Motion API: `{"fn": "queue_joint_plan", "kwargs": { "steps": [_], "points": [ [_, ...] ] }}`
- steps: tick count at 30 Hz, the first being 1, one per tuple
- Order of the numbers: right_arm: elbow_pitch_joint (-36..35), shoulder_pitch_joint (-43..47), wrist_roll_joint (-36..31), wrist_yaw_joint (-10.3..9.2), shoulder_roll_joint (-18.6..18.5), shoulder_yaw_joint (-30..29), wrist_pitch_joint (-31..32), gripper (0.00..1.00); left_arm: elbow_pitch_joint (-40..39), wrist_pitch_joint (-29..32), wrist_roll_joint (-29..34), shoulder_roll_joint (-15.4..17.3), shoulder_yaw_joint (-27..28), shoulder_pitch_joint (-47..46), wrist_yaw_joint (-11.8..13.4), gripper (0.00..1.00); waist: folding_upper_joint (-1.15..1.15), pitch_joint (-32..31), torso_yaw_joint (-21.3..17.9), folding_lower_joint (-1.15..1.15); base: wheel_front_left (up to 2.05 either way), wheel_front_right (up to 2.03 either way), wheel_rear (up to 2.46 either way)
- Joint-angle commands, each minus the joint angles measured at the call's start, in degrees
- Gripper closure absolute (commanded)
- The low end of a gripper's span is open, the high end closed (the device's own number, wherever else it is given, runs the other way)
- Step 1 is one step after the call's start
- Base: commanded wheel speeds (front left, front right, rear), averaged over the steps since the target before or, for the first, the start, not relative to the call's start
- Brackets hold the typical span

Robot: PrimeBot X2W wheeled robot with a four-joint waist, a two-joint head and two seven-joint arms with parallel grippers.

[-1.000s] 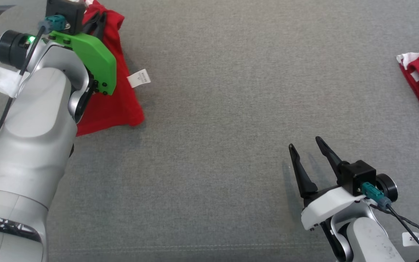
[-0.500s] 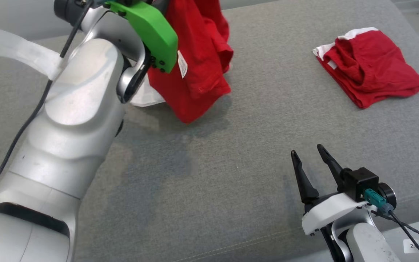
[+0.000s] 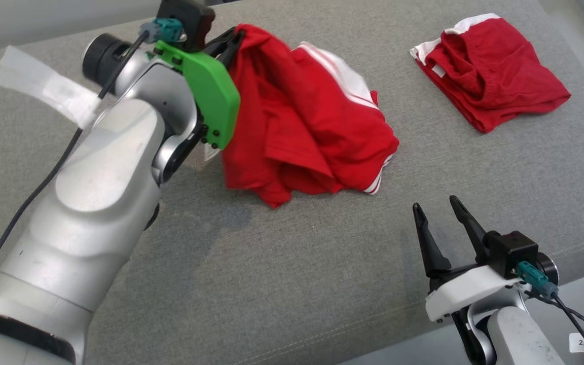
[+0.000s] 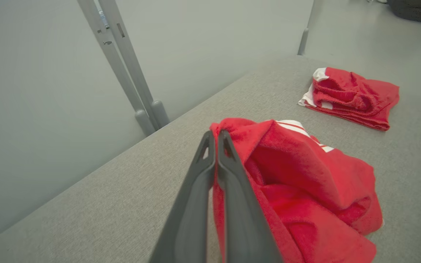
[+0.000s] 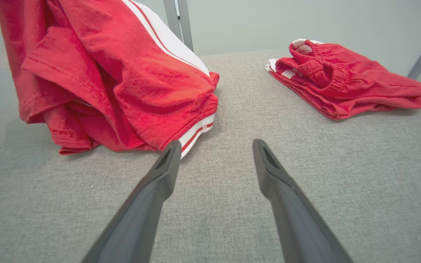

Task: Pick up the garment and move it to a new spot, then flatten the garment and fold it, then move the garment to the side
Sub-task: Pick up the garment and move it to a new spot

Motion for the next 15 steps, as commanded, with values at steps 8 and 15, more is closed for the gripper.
{"fn": "queue_joint_plan", "kwargs": {
  "steps": [8,15],
  "points": [
    [0.5,-2.5,-0.2,-0.07,-0.1,0.9,-0.7,0.00,6.5,-3.7,2.3,3.3,-0.4,4.9,3.5,0.00,0.00,2.9,2.6,0.00,0.00,0.00,0.00],
    [1.3,-2.7,-0.6,-0.07,-0.1,0.0,-0.7,0.00,14.0,-8.8,0.4,1.7,0.3,7.1,3.0,0.00,0.00,1.5,4.4,0.00,0.00,0.00,0.00]
  ]
}}
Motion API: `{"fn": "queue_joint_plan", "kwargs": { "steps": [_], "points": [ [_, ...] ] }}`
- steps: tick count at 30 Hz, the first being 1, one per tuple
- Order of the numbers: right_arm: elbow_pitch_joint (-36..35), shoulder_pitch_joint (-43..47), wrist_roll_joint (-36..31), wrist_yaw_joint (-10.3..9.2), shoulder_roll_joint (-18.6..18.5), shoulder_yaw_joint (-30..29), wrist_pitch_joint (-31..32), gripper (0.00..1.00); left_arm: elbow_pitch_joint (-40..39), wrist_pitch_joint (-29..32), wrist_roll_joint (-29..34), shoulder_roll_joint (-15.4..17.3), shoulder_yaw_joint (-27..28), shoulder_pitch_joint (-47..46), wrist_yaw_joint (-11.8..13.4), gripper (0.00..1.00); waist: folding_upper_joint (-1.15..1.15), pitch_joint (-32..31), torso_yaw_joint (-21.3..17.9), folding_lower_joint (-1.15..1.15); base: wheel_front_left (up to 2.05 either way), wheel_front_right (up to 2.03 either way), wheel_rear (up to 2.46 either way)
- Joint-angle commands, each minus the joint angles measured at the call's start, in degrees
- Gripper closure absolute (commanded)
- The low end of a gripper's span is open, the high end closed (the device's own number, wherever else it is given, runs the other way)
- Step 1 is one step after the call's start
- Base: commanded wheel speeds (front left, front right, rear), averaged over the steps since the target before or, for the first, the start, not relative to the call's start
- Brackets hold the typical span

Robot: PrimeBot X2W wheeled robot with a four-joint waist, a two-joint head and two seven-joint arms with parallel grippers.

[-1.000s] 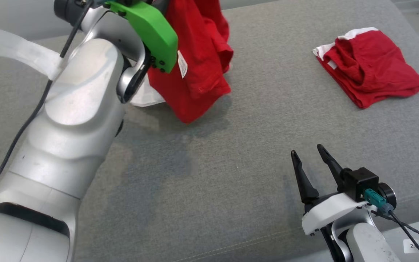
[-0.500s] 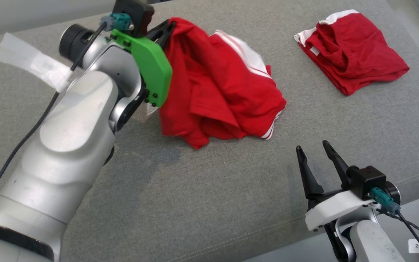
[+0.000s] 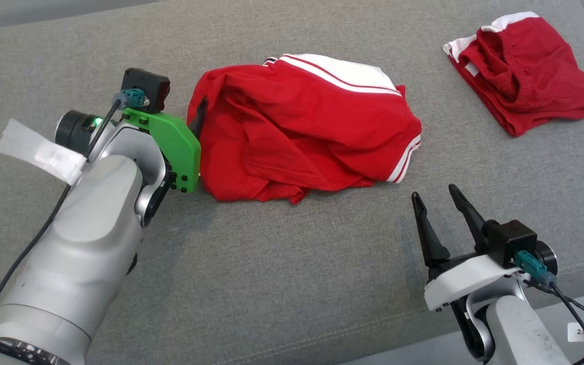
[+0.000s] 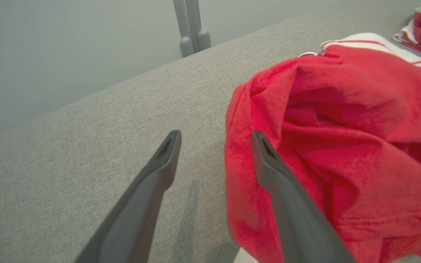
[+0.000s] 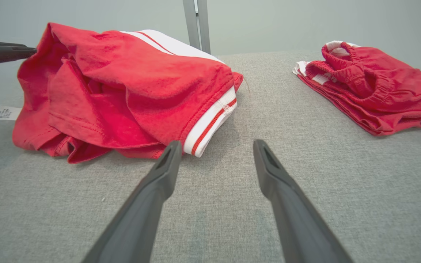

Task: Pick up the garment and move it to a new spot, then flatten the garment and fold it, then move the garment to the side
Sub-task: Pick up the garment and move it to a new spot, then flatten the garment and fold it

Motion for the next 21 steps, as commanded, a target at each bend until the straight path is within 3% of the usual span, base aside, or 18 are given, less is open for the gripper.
{"fn": "queue_joint_plan", "kwargs": {
  "steps": [1,11,21],
  "points": [
    [0.2,0.2,-0.2,-0.08,-0.1,-0.2,-0.3,0.00,0.4,-0.6,-0.6,0.2,0.3,1.0,-0.3,0.00,0.00,-0.9,0.8,0.00,0.00,0.00,0.00],
    [0.5,1.9,-0.1,-0.08,-0.1,-0.8,0.1,0.00,3.2,-3.0,-3.6,-0.6,0.7,7.1,-1.8,0.00,0.00,-4.9,2.9,0.00,0.00,0.00,0.00],
    [-0.8,3.2,-0.5,-0.08,-0.1,-1.1,0.4,0.00,4.3,-3.2,-7.2,-2.5,1.1,14.2,-2.2,0.00,0.00,-5.4,0.3,0.00,0.00,0.00,0.00]
  ]
}}
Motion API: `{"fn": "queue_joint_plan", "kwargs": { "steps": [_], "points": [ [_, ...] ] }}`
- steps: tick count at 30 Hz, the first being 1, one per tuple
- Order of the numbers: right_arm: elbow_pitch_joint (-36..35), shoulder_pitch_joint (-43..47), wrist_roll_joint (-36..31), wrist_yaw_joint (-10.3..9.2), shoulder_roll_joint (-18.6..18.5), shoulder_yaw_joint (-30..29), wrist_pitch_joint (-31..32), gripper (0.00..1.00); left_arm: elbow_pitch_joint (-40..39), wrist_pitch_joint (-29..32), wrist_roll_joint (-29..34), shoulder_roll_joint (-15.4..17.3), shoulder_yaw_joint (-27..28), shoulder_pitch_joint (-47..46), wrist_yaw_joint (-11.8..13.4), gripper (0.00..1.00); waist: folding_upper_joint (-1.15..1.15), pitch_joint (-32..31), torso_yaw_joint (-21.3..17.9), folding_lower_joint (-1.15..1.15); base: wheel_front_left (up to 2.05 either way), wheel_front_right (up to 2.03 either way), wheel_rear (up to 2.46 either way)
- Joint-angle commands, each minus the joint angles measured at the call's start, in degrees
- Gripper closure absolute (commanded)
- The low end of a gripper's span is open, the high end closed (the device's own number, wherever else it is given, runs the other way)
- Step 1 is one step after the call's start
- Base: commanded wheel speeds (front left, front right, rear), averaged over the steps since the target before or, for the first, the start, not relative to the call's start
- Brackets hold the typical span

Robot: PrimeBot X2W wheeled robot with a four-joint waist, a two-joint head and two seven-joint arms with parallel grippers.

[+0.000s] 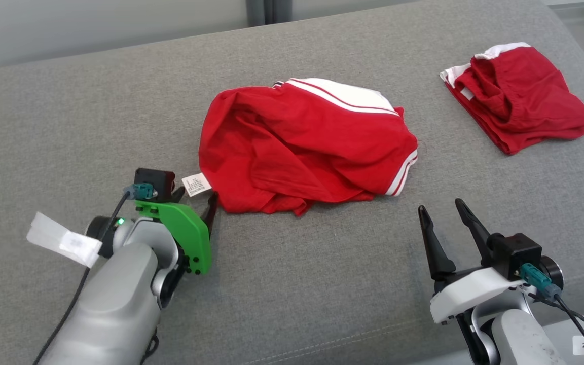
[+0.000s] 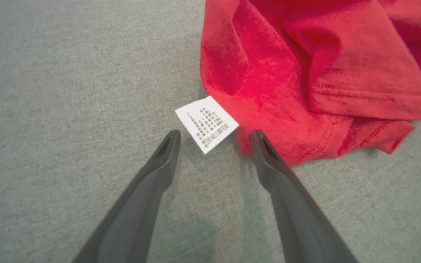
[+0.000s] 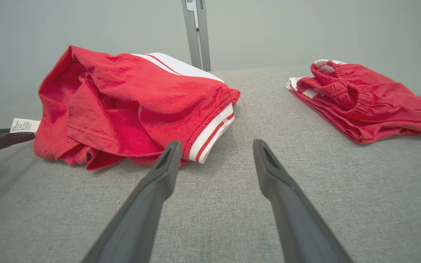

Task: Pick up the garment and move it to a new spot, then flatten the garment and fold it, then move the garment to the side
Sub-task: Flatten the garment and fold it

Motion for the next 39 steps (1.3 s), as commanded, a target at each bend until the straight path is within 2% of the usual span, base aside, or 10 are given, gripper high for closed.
{"fn": "queue_joint_plan", "kwargs": {
  "steps": [1,7,11,12,13,14,18,23,32,39],
  "points": [
    [-0.3,0.7,-0.4,-0.08,-0.1,-0.4,0.0,0.00,0.2,0.3,-1.3,-0.8,0.3,1.9,-0.4,0.00,0.00,0.4,-1.4,0.00,0.00,0.00,0.00],
    [-1.0,1.1,-0.1,-0.08,-0.1,-0.4,0.0,0.00,-1.3,-0.6,-2.3,-1.7,-0.3,3.5,-1.4,0.00,0.00,1.6,-4.0,0.00,0.00,0.00,0.00],
    [-1.0,1.1,0.2,-0.08,-0.1,-0.1,-0.1,0.00,-0.9,-0.1,-1.6,-1.1,-0.8,3.2,-0.6,0.00,0.00,2.0,-5.4,0.00,0.00,0.00,0.00],
    [-0.9,1.0,0.3,-0.08,-0.1,-0.1,-0.2,0.00,-0.7,-0.2,-1.6,-1.0,-0.8,3.1,-0.3,0.55,0.00,2.0,-5.7,0.00,0.00,0.00,0.00],
    [-0.9,1.0,0.3,-0.08,-0.1,-0.1,-0.2,0.00,-0.7,-0.2,-1.6,-1.0,-0.8,3.1,-0.3,0.55,0.00,2.0,-5.7,0.00,0.00,0.00,0.00],
    [-0.9,1.0,0.3,-0.08,-0.1,-0.1,-0.3,0.00,-0.6,-0.2,-1.6,-0.9,-0.7,3.1,0.0,1.00,0.00,2.0,-5.9,0.00,0.00,0.00,0.00],
    [-0.5,1.4,0.5,-0.08,-0.1,-0.1,-0.4,0.00,-0.2,-0.4,-1.9,-0.1,-0.2,3.2,1.4,1.00,0.00,1.5,-6.3,0.00,0.00,0.00,0.00],
    [0.1,1.7,0.7,-0.08,-0.1,-0.1,-0.6,0.00,-0.6,-1.0,-0.6,2.6,-0.1,3.9,4.6,1.00,0.00,0.1,-5.8,0.00,0.00,0.00,0.00],
    [0.5,2.1,0.7,-0.09,-0.1,0.0,-0.6,0.00,-6.0,-3.5,3.1,12.7,2.0,-0.3,13.3,1.00,0.00,-1.8,-4.4,0.00,0.00,0.00,0.00],
    [0.9,1.6,0.8,-0.08,-0.1,0.1,-0.6,0.00,-13.7,-7.6,8.4,19.0,2.1,-4.8,18.3,1.00,0.00,-2.5,-4.2,0.00,0.00,0.00,0.00]
  ]
}}
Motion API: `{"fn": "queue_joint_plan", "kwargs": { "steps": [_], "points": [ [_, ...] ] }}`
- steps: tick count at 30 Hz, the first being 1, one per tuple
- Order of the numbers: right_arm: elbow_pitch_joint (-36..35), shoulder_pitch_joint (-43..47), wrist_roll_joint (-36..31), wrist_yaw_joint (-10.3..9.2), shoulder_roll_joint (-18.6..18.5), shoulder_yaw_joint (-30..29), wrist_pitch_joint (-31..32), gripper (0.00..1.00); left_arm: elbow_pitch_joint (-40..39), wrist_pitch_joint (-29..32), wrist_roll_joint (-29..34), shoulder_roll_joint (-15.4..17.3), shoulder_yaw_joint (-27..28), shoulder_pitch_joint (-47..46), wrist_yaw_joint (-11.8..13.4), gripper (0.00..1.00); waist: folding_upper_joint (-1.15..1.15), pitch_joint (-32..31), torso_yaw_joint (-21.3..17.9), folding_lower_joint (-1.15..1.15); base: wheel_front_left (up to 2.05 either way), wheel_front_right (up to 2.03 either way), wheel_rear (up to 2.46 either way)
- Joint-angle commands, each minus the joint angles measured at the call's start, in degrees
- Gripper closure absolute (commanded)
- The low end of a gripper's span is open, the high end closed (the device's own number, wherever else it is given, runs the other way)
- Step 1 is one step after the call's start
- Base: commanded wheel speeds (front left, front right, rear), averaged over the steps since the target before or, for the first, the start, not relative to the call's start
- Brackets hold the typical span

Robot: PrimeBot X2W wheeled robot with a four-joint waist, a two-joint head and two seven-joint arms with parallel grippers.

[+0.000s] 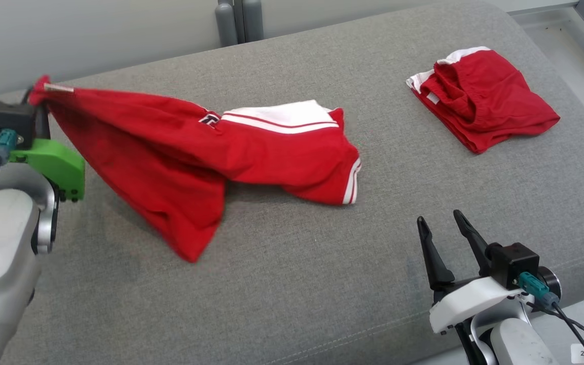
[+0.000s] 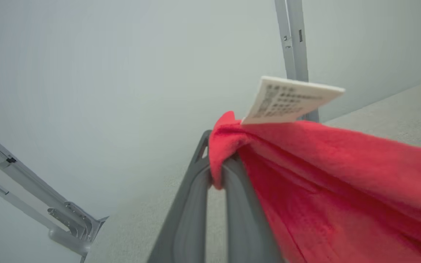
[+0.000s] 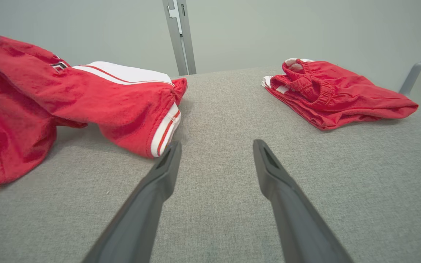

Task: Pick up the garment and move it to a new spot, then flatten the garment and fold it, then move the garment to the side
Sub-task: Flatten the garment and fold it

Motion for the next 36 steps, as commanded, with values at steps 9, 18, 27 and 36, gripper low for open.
{"fn": "queue_joint_plan", "kwargs": {
  "steps": [9,18,27,36],
  "points": [
    [-0.2,0.0,0.2,-0.09,-0.1,-0.4,-0.5,0.00,-13.8,-7.3,6.0,3.0,1.7,0.7,5.8,1.00,0.00,0.8,0.1,0.00,0.00,0.00,0.00],
    [-0.1,0.2,0.3,-0.09,-0.1,-1.1,-0.7,0.00,-14.4,-7.6,2.7,2.2,3.7,12.7,9.4,1.00,0.00,1.4,1.3,0.00,0.00,0.00,0.00],
    [-0.3,0.8,-0.6,-0.09,-0.1,-1.5,-0.1,0.00,-16.8,-7.6,-0.6,-2.3,5.0,28.2,13.4,0.92,0.00,0.7,4.7,0.00,0.00,0.00,0.00],
    [-0.6,1.5,-1.1,-0.09,-0.1,-1.3,0.7,0.00,-11.6,-7.5,-2.7,-5.3,5.1,32.8,13.0,0.00,0.00,-0.8,7.1,0.00,0.00,0.00,0.00]
  ]
}}
